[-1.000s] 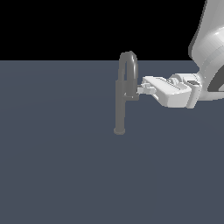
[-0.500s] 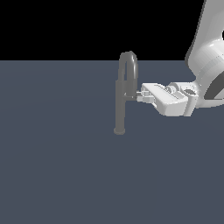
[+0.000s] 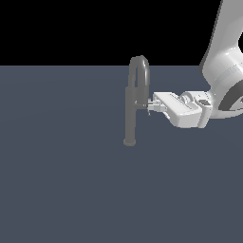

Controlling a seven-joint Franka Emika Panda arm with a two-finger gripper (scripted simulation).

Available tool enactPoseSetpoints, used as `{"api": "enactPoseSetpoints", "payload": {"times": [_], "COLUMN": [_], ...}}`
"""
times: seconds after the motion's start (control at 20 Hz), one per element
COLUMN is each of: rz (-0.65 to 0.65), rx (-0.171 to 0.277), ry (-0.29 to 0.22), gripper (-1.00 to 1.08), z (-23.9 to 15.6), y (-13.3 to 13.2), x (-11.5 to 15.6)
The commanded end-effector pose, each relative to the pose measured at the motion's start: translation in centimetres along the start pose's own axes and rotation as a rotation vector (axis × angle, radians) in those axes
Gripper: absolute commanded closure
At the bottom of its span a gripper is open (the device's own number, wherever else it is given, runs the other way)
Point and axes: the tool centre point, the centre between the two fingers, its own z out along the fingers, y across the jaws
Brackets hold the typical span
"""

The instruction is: Turn on the faucet by rotating a designated handle.

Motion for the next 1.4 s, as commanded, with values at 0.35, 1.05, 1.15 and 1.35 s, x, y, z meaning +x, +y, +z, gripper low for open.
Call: {"api": "enactPoseSetpoints", "payload": {"times": [0.35,1.05,1.15,1.35], "rz": [0.059,0.048,0.054,0.041], "rx": [0.021,0.015,0.018,-0.041], "ry": [0.011,0.006,0.009,-0.056], "gripper": [1.08,1.08,1.08,1.08], "z": [0.1,-0.1,0.0,-0.7], "y": [-1.0,-3.1,-3.5,-1.3], "x": [5.6,5.0,5.7,1.3]}}
